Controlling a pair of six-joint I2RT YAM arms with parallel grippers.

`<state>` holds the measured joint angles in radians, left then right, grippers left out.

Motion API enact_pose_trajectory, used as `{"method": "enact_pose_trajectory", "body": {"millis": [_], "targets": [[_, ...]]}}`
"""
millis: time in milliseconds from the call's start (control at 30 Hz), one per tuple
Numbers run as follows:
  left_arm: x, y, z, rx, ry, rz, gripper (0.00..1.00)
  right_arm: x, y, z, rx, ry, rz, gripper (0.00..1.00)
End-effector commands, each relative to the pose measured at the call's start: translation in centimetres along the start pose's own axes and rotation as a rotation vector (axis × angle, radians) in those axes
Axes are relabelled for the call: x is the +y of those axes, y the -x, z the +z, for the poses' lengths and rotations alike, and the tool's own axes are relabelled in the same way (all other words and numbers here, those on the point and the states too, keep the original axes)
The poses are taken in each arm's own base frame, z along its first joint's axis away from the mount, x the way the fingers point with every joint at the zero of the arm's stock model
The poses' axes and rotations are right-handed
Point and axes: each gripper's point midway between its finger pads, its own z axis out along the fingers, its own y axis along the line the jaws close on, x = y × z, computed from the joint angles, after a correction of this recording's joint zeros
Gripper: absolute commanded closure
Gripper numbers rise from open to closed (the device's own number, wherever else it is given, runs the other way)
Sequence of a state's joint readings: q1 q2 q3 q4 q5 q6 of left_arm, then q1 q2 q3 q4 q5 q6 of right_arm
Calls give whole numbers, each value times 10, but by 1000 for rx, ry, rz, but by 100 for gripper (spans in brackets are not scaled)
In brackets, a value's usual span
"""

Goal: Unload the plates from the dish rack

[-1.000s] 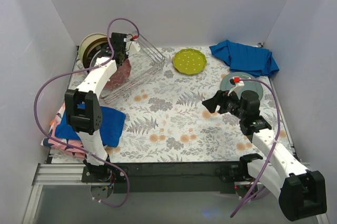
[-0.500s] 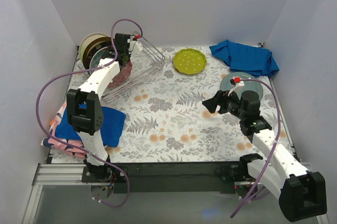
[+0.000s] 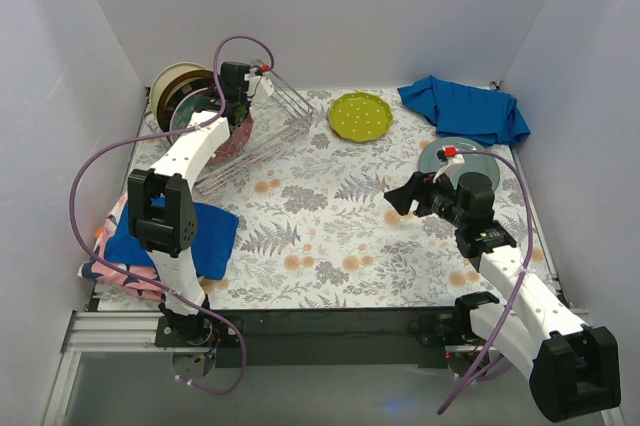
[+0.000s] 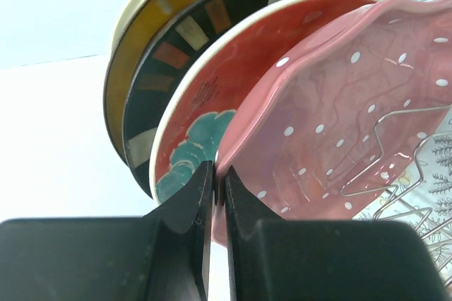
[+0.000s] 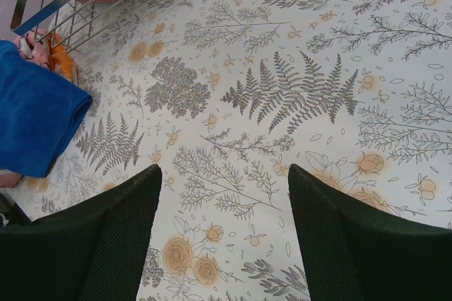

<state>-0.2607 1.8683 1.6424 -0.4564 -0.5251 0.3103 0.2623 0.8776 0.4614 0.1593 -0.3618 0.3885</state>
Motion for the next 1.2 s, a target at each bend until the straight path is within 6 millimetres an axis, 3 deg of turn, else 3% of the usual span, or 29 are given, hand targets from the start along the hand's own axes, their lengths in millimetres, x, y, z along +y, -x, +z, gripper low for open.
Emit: {"method": "enact_pose_trajectory", "body": {"millis": [0, 267, 633, 1167], "targets": [[58, 25, -41, -123, 172, -108, 100, 5, 12, 0, -33, 13, -30, 23], [53, 33, -45, -126, 181, -105, 100, 6, 14, -1, -39, 16, -33, 23], [75, 40, -55, -141, 255, -159, 100, 7, 14, -2, -44, 18, -37, 23], [80, 53, -57, -188, 260, -206, 100, 6, 15, -2, -46, 13, -39, 23]]}}
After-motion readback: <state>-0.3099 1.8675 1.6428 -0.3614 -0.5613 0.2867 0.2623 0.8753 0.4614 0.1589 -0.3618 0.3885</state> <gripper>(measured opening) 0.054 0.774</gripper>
